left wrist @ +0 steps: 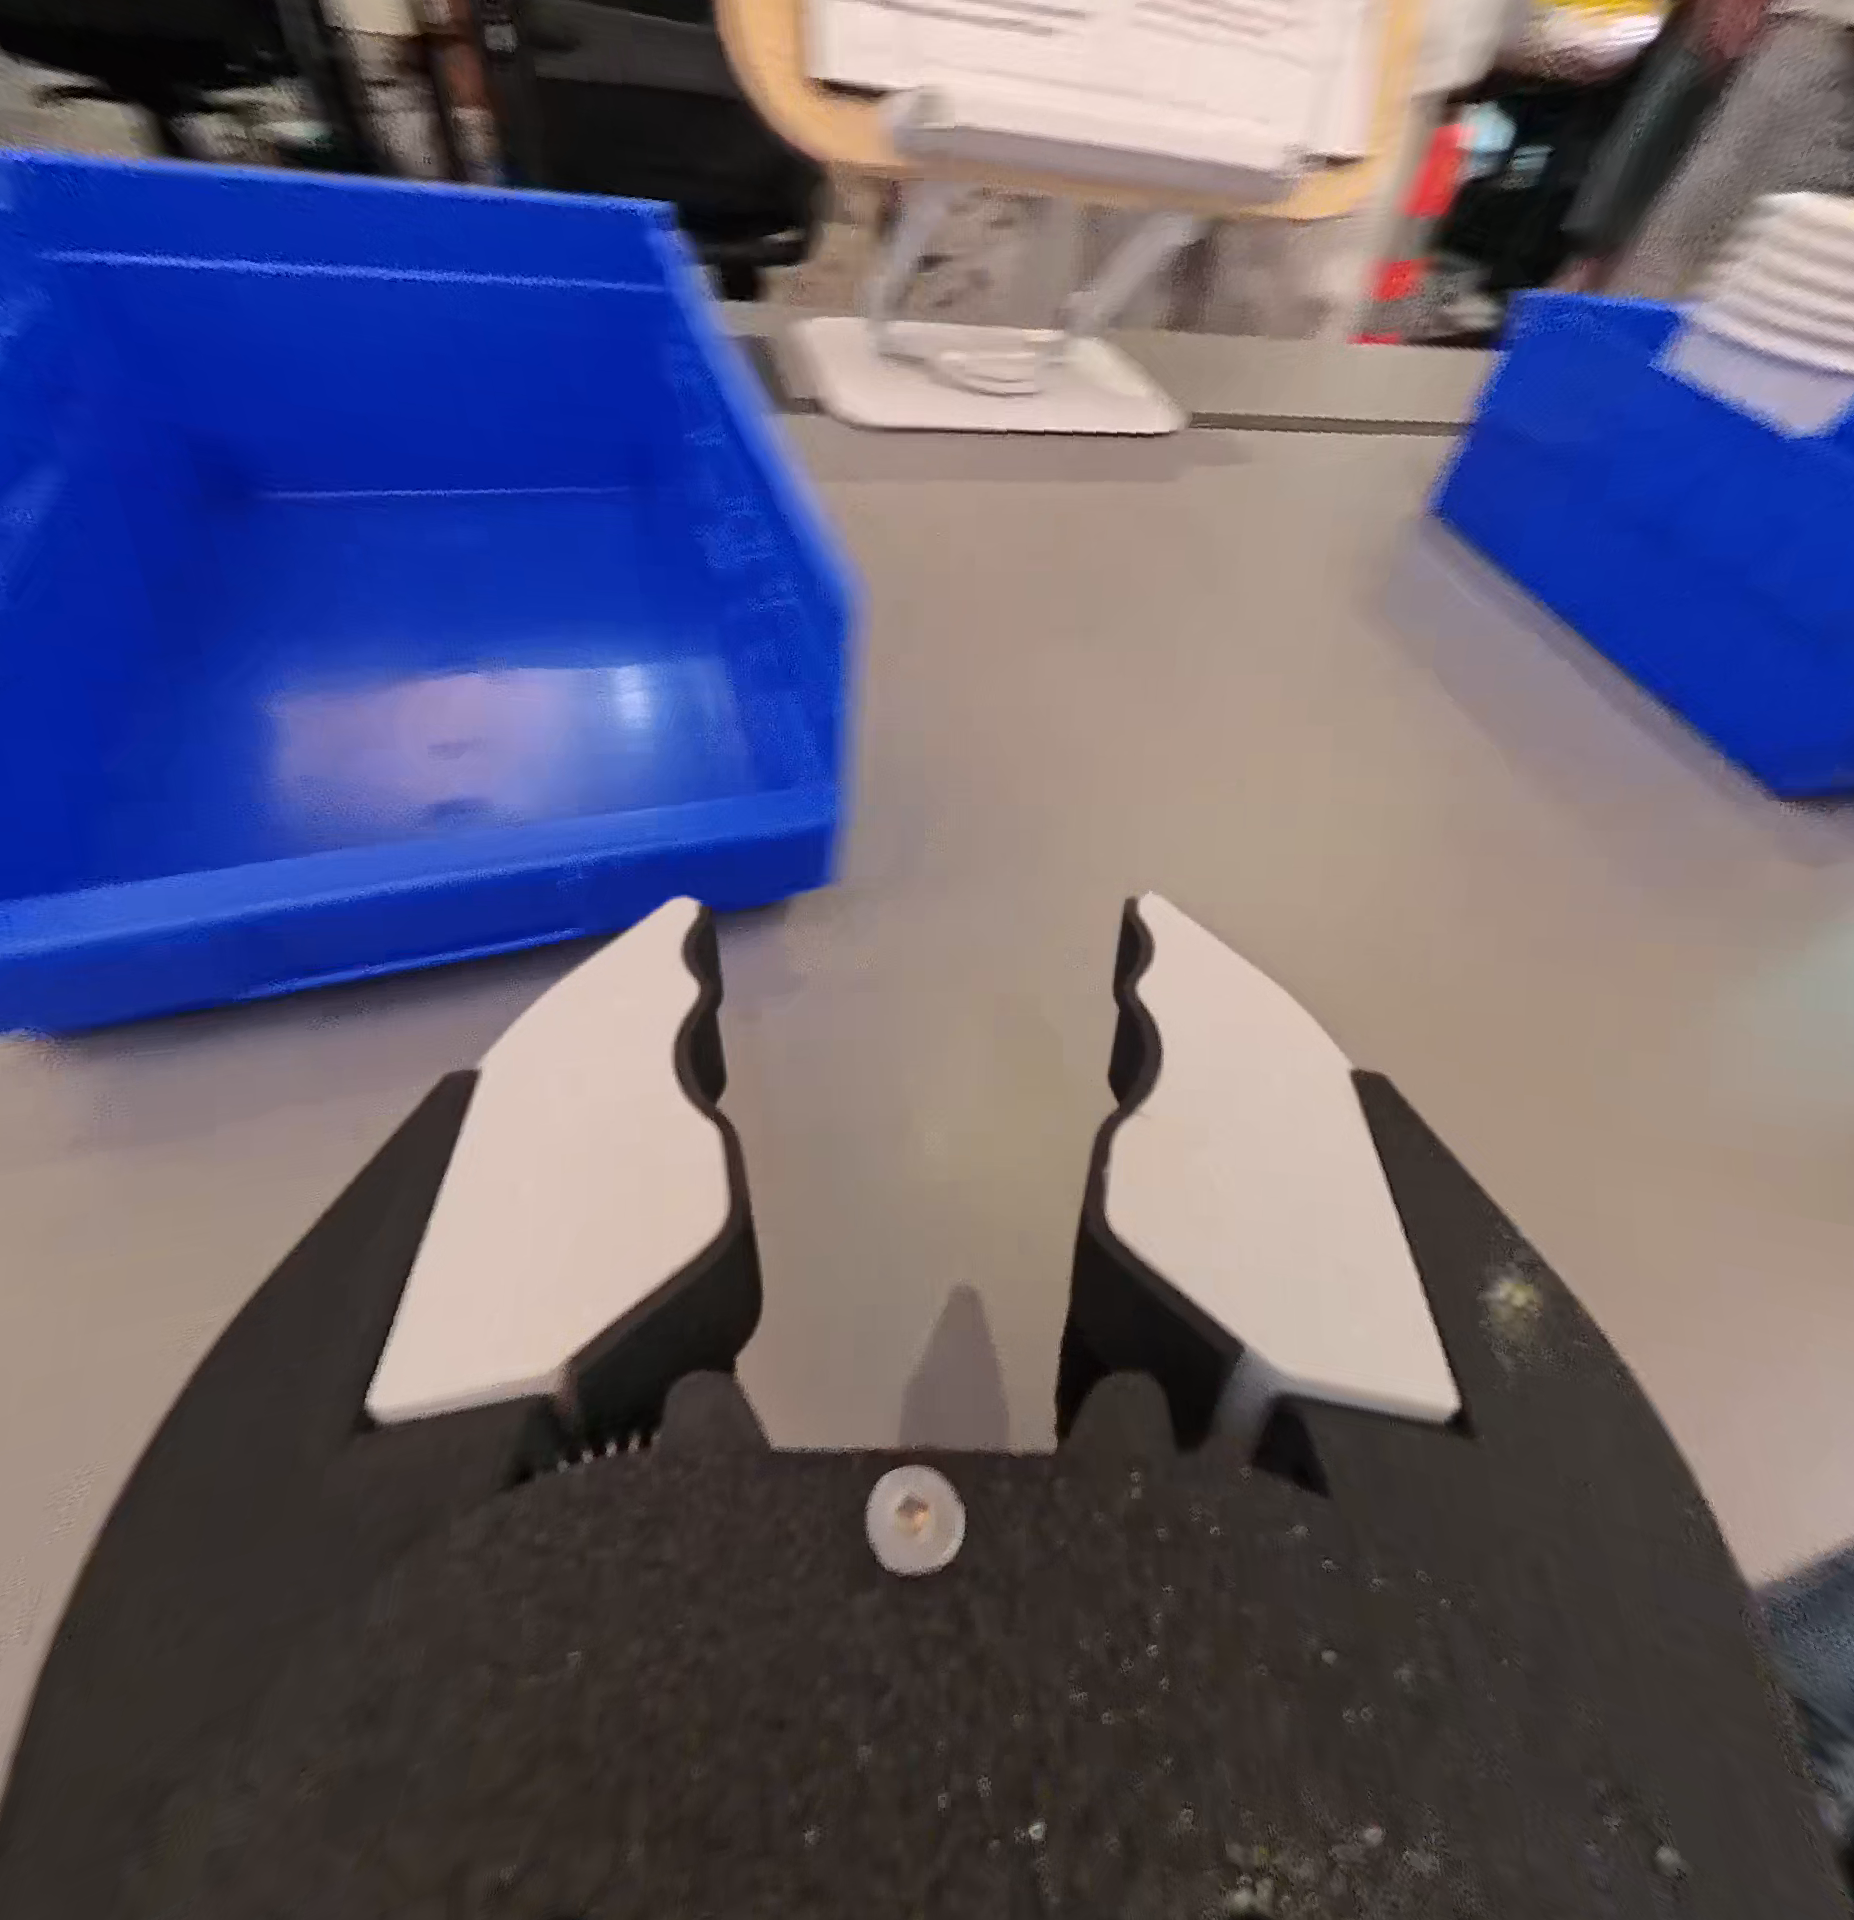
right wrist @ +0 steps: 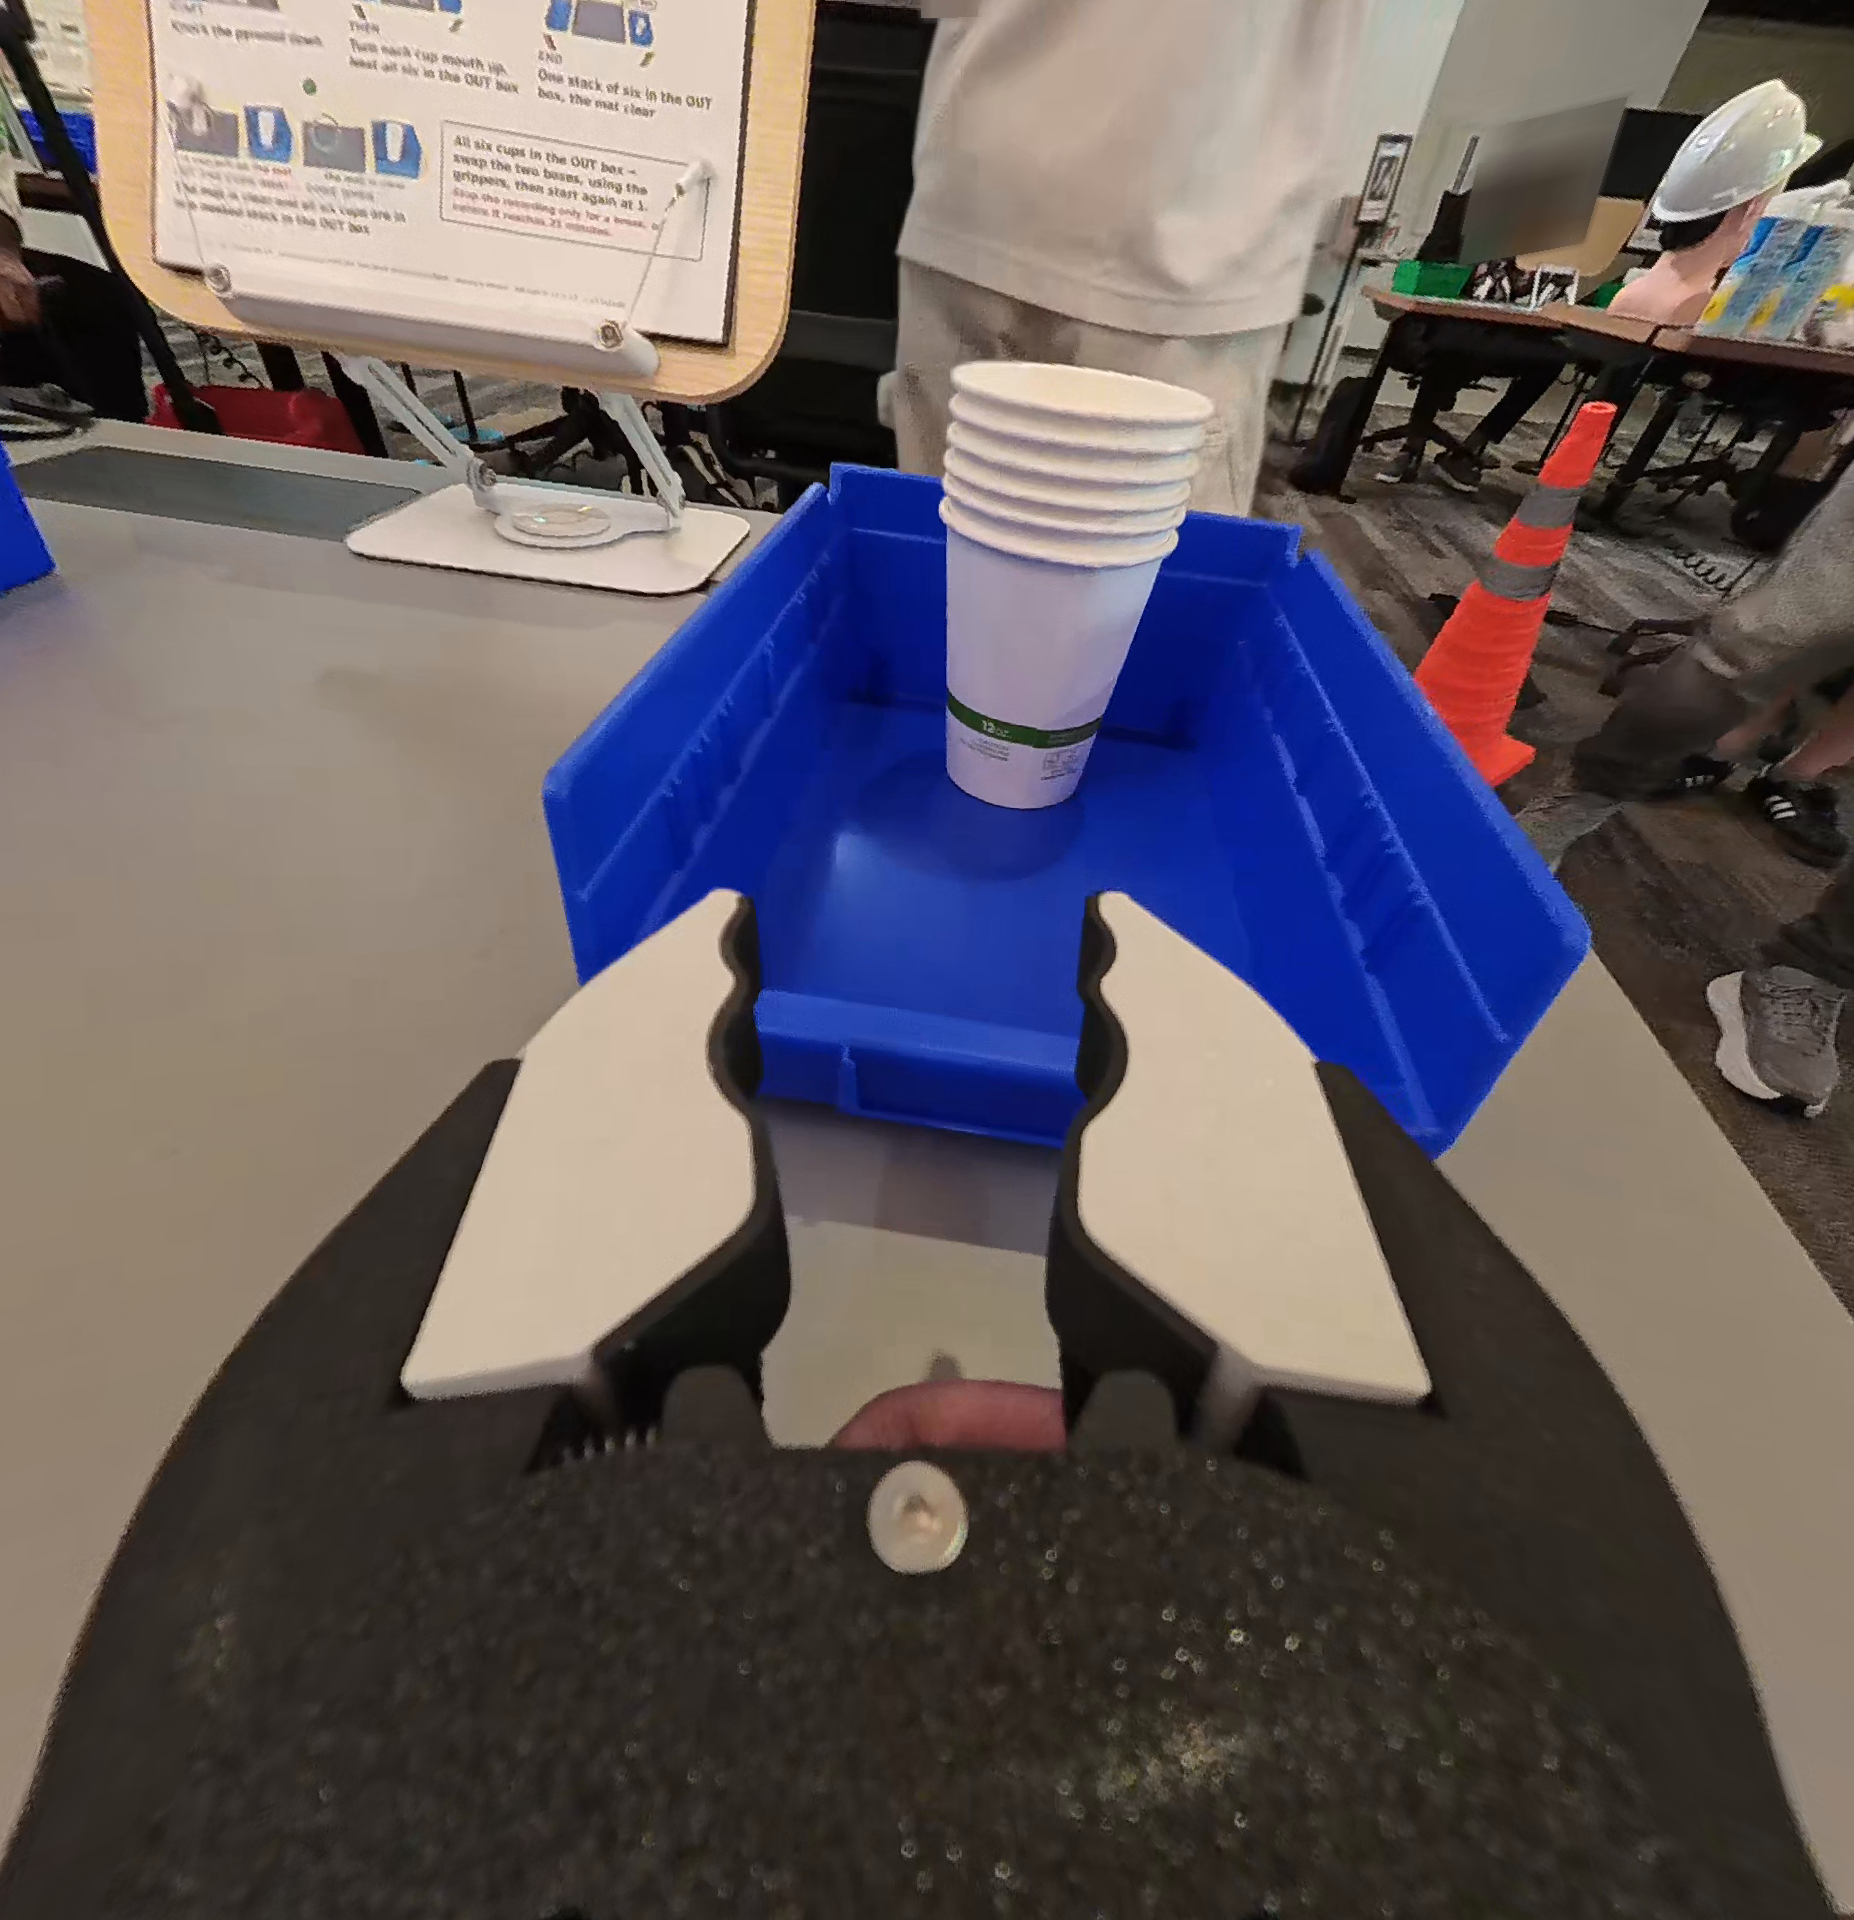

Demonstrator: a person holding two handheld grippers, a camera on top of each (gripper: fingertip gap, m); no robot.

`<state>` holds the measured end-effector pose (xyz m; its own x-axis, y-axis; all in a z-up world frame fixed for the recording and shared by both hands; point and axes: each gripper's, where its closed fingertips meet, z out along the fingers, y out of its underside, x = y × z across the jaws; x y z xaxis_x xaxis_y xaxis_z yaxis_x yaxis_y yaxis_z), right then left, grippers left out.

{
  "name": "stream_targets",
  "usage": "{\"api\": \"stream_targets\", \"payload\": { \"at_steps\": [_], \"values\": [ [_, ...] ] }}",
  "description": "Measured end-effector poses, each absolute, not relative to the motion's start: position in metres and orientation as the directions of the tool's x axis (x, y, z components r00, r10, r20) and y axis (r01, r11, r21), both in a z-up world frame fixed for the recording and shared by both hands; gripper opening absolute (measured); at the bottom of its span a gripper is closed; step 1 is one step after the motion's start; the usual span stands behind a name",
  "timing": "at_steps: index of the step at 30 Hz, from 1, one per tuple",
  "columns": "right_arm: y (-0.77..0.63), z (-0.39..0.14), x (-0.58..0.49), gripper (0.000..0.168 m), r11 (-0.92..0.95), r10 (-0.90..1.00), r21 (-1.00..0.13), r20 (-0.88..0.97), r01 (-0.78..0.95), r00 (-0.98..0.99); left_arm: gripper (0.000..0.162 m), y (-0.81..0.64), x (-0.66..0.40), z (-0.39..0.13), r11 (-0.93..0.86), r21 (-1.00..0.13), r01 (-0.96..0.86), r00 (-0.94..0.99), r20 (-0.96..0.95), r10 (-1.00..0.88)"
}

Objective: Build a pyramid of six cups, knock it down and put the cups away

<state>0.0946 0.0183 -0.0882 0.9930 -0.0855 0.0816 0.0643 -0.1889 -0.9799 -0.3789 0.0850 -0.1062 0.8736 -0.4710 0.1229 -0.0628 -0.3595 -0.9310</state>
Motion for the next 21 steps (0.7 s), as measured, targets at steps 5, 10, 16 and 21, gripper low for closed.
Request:
{"api": "stream_targets", "payload": {
  "at_steps": [5, 10, 16, 21],
  "values": [
    [0.015, -0.082, 0.108, 0.059, -0.200, -0.127, -0.974, 0.132, 0.105, 0.983, 0.082, 0.057, -0.212, -0.097, -0.284, -0.924, -0.257, 0.660, 0.047, -0.750],
    [0.007, -0.083, 0.141, 0.065, -0.240, -0.220, -0.964, 0.168, 0.113, 0.961, 0.095, 0.049, -0.041, -0.110, -0.263, -0.908, -0.326, 0.503, 0.069, -0.862],
    [0.006, -0.106, 0.183, 0.069, -0.316, -0.324, -0.949, 0.095, -0.013, 0.941, 0.080, 0.076, 0.048, -0.123, -0.392, -0.880, -0.267, 0.521, 0.211, -0.827],
    [0.024, -0.126, 0.197, 0.068, -0.362, -0.378, -0.926, 0.044, -0.104, 0.925, 0.046, 0.097, 0.047, -0.125, -0.517, -0.831, -0.207, 0.555, 0.335, -0.761]
  ]
}}
